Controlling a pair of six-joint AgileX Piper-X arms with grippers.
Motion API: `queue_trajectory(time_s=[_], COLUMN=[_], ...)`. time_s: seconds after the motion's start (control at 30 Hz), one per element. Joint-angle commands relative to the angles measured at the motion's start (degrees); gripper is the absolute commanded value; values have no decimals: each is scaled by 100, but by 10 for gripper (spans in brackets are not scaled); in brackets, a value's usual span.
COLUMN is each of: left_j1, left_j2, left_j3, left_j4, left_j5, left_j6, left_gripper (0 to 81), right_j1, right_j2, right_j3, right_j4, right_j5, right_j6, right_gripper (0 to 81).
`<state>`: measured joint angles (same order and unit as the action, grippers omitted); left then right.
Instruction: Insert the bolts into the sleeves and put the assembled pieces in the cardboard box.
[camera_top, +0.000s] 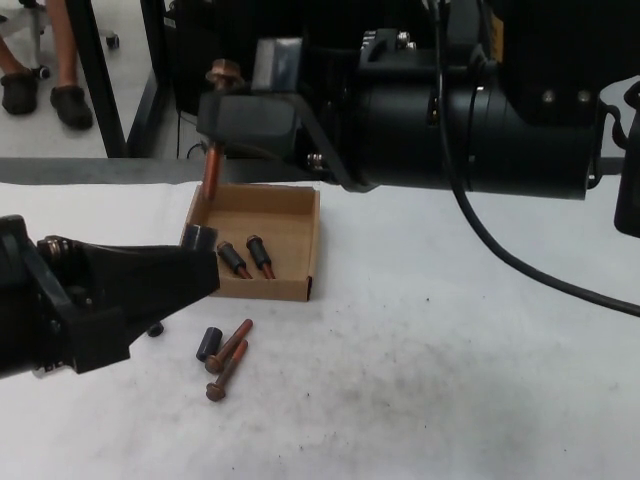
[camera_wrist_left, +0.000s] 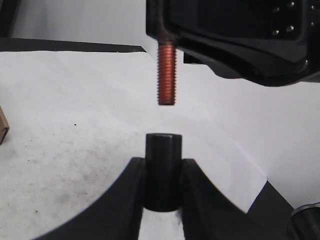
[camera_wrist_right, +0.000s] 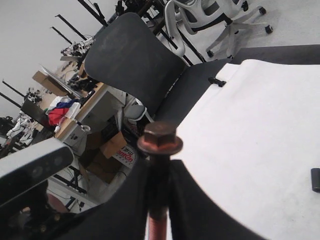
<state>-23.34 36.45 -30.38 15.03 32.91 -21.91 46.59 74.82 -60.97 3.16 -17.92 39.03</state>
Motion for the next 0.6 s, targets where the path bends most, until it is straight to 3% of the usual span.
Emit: queue_trajectory(time_s=[0.0, 0.57], left_j1=[-15, -15], left_j2=[-32, -32], left_j3=[-15, -15], left_j4=[-122, -296], left_j5=[-27, -27], left_j6=[-15, -80], left_gripper=[8, 8], right_j1=[-28, 130], right_j2=[14, 14], right_j3=[-17, -17], right_j4=[5, 59], right_j5=[10, -99], right_j6=[-56, -43], right_gripper=[2, 2])
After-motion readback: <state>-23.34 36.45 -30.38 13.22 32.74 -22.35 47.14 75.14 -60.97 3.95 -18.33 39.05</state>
